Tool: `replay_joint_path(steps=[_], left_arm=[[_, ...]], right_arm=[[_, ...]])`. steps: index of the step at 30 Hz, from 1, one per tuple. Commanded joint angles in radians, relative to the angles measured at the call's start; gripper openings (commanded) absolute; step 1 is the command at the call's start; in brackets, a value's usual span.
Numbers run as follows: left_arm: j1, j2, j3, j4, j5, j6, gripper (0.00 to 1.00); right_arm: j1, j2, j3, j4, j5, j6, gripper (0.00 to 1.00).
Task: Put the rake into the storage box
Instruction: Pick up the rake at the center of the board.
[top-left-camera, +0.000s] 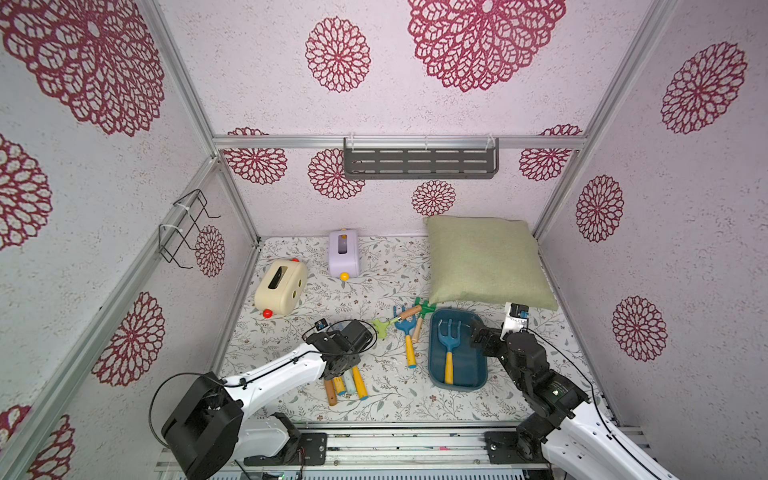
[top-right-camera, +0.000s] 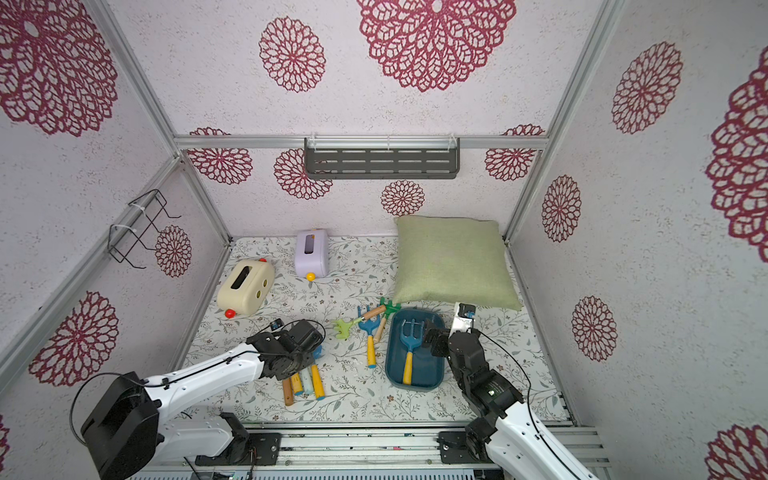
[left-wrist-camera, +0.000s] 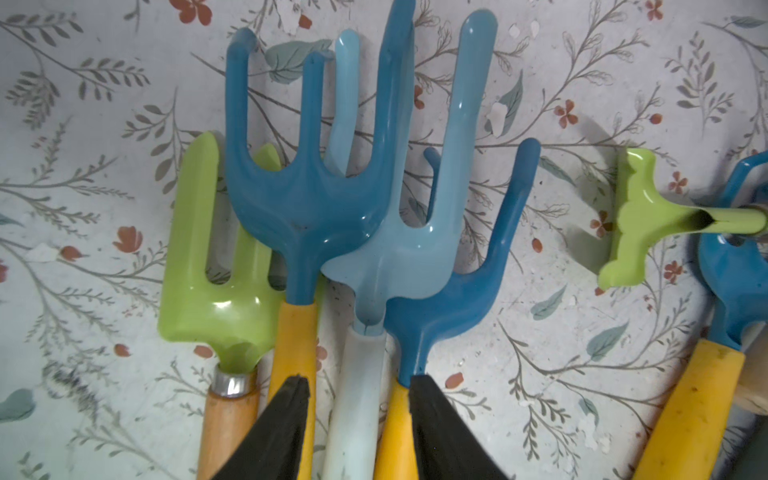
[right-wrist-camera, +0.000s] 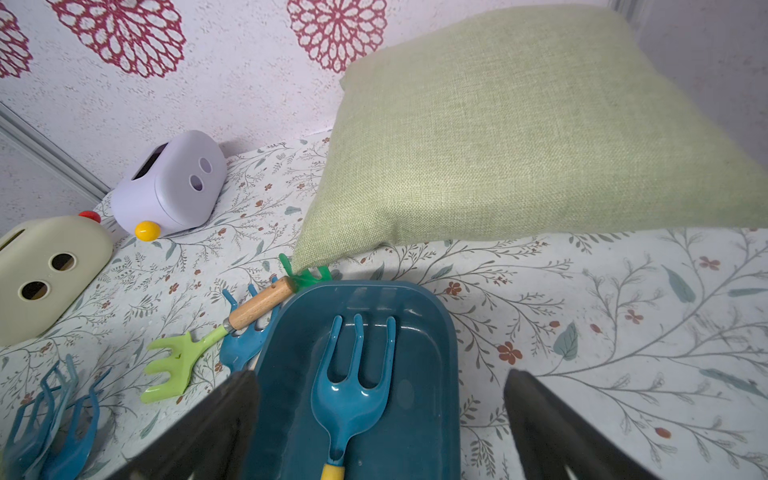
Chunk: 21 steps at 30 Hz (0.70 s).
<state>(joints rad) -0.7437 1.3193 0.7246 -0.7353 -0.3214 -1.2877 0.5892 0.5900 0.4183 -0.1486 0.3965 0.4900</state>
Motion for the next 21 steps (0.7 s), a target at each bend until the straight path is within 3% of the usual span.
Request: replay_joint_path(steps=[1, 15, 21], left_arm=[[-0.008, 0.042, 0.009, 0.032, 0.007, 0.009, 0.44], [-0.007, 0.172, 0.021, 0.081, 0.018, 0.038, 0.37], [-0.009, 0.152, 0.063, 0.009, -0.013, 0.048, 0.24]], right_arm=[[-0.008, -0.004, 0.008, 0.024, 0.001, 0.006, 0.99], [-0.009, -0.044, -0.003, 0.022, -0.022, -0.004, 0.99], [-0.009, -0.045, -0.003, 0.02, -0.027, -0.004, 0.99]])
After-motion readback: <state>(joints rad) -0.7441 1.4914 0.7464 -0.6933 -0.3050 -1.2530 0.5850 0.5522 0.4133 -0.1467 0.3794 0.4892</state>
